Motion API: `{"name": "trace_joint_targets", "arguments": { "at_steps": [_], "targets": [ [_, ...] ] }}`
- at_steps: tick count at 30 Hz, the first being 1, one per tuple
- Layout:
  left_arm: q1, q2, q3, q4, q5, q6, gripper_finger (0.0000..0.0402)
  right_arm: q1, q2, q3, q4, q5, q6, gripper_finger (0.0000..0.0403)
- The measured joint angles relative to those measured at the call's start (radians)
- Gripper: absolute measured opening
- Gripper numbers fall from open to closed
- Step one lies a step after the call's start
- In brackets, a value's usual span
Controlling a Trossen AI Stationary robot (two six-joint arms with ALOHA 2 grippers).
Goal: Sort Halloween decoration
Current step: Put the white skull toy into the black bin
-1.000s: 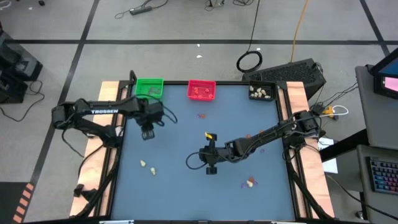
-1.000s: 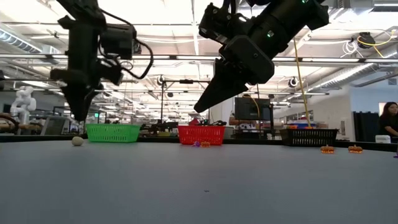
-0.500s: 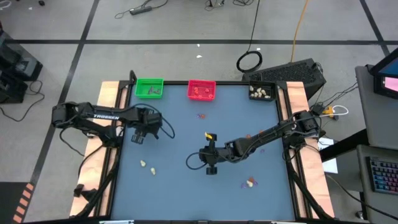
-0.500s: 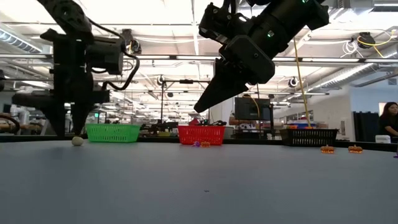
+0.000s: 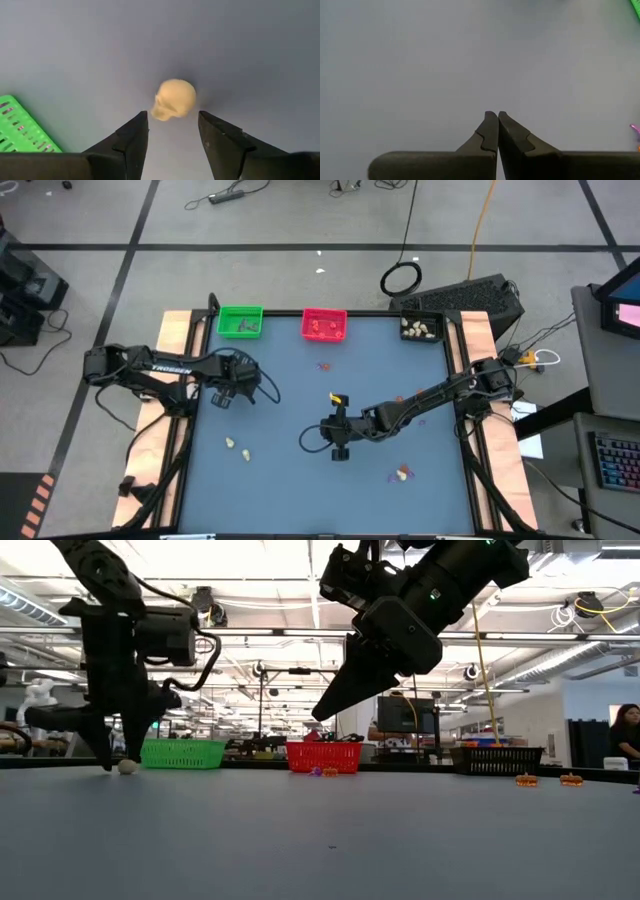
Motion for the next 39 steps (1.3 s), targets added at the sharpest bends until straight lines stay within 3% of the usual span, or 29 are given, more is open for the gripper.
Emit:
{"name": "trace_joint_targets", "arguments": {
  "at_steps": [8,23,27,34,39],
  "targets": [
    [0.014,0.012,-0.002,0.079,-0.018,0.000,0.0162,0.000,0.000,0.000,0.000,0.000,-0.003,0.0000],
    [0.026,0.085,0.026,0.061,0.027,-0.032,0.0044,0.000,0.000,0.000,0.000,0.000,-0.004,0.0000],
    [0.026,0.086,0.047,0.086,0.108,-0.083,0.0007,0.000,0.000,0.000,0.000,0.000,-0.004,0.0000],
    [0.020,0.085,0.050,0.089,0.190,-0.217,0.0004,0.001,0.000,0.000,-0.004,0.000,-0.004,0.0000],
    [0.020,0.085,0.050,0.090,0.211,-0.306,0.0035,0.001,0.000,0.000,-0.004,0.000,-0.004,0.0000]
  ]
}}
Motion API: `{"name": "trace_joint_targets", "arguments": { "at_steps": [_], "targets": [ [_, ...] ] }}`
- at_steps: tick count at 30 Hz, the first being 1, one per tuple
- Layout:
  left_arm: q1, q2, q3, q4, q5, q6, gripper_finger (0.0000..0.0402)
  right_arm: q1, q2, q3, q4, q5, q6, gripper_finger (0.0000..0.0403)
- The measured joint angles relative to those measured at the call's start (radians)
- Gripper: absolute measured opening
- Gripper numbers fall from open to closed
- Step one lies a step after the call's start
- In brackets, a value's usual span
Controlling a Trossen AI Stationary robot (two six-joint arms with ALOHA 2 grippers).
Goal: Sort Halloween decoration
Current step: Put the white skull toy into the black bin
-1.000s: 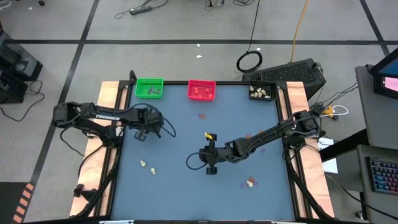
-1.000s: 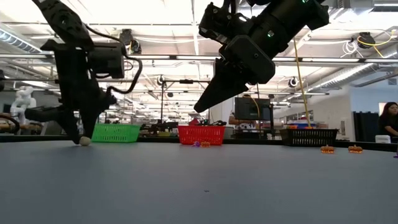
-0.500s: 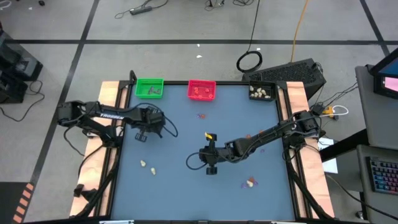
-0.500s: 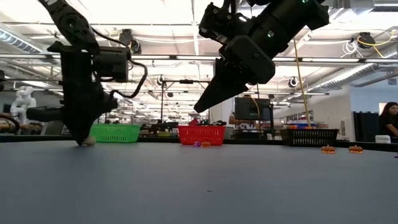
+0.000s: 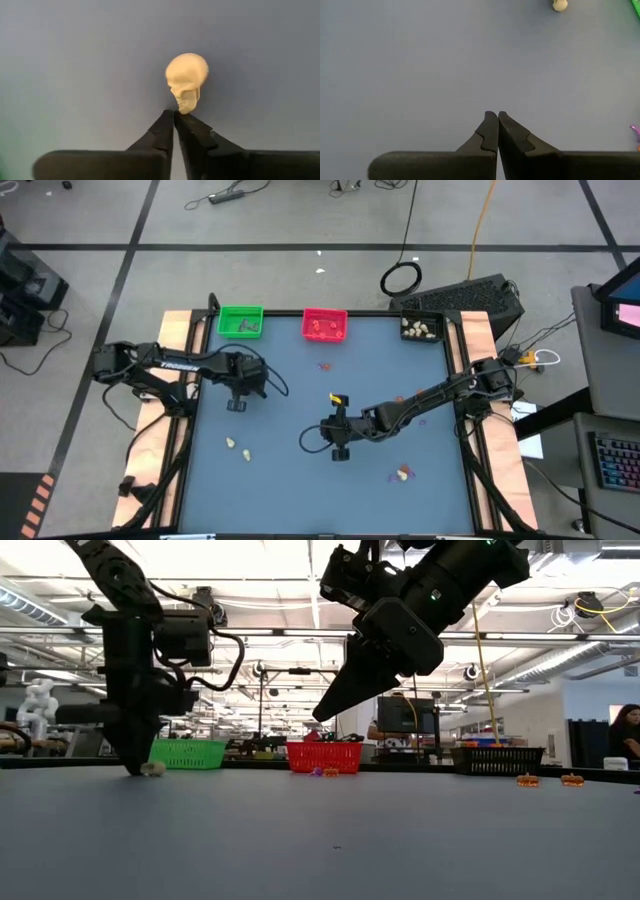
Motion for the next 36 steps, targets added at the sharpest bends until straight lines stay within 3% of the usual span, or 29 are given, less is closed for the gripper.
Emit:
{"name": "trace_joint_targets", "arguments": {
  "at_steps": [10,21,30,36],
  "targets": [
    [0.009,-0.002,0.003,-0.013,0.005,-0.027,0.0128,0.000,0.000,0.000,-0.006,0.000,0.000,0.0000],
    [0.007,-0.006,0.047,-0.079,0.092,-0.036,0.0132,0.000,0.000,0.000,-0.015,0.000,0.000,0.0000],
    [0.054,-0.006,0.076,-0.064,0.091,-0.168,0.0132,0.000,0.000,0.000,-0.015,0.000,0.000,0.0000],
    [0.073,-0.006,0.076,-0.063,0.120,-0.174,0.0132,0.000,0.000,0.000,-0.015,0.000,0.000,0.0000]
  ]
}}
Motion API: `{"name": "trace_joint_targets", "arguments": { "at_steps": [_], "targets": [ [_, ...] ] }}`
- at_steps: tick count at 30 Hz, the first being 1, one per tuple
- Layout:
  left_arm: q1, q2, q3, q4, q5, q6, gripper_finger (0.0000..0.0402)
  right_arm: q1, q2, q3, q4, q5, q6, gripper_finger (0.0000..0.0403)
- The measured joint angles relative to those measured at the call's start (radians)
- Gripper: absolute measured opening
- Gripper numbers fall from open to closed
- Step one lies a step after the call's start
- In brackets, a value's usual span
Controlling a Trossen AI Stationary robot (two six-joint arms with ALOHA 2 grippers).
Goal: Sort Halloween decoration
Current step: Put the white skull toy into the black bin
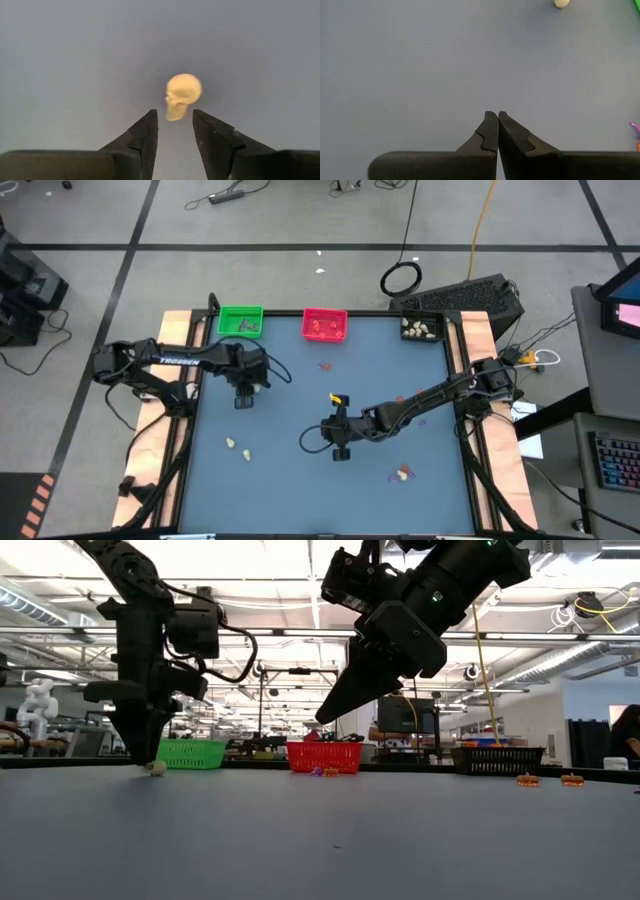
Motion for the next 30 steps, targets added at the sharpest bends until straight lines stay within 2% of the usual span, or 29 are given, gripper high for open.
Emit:
{"name": "trace_joint_targets", "arguments": {
  "at_steps": [10,13,18,21,23,26,30],
  "targets": [
    [0.000,0.071,0.000,0.058,0.004,0.050,0.0130,0.000,0.000,0.000,0.000,0.000,0.000,0.0000],
    [-0.001,0.093,0.003,0.061,0.006,0.056,0.0109,0.000,0.000,0.000,0.000,0.000,0.000,0.0000],
    [-0.002,0.079,0.001,0.060,0.009,0.079,0.0041,0.000,0.000,0.000,-0.003,0.000,0.000,0.0000],
    [-0.005,0.057,-0.003,0.066,0.004,0.078,0.0035,0.007,0.000,0.000,-0.003,0.013,-0.007,0.0000],
    [-0.013,0.038,-0.003,0.083,0.001,0.071,0.0005,0.018,0.000,0.000,-0.010,0.046,-0.023,0.0000],
    [-0.031,0.012,-0.003,0.131,0.016,0.023,0.0002,0.034,0.000,0.000,-0.028,0.083,-0.021,0.0000],
    [-0.082,-0.003,-0.003,0.281,0.025,-0.062,0.0002,0.054,0.000,0.000,-0.028,0.140,0.002,0.0000]
  ]
}}
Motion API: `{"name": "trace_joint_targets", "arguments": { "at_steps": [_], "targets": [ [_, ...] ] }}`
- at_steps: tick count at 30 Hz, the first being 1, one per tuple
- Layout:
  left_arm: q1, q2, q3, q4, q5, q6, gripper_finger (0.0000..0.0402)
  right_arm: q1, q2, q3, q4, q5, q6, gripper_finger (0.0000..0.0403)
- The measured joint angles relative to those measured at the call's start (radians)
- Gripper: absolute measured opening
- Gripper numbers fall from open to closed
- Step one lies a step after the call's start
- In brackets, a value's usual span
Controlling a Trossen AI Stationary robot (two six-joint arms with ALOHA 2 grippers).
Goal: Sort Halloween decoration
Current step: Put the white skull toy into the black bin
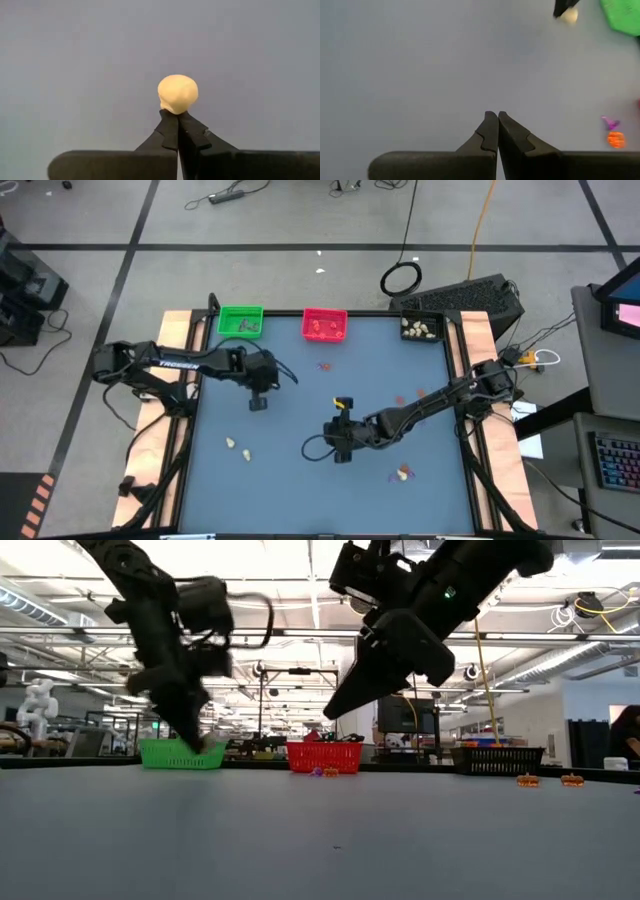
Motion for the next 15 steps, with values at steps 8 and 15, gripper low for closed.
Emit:
{"name": "trace_joint_targets", "arguments": {
  "at_steps": [8,15],
  "targets": [
    [-0.117,0.000,-0.026,0.414,0.146,-0.100,0.0002,0.025,0.000,0.000,0.093,0.129,0.010,0.0001],
    [-0.164,0.000,-0.026,0.519,0.148,-0.123,0.0001,0.032,0.000,0.000,0.109,0.122,-0.022,0.0022]
  ]
}}
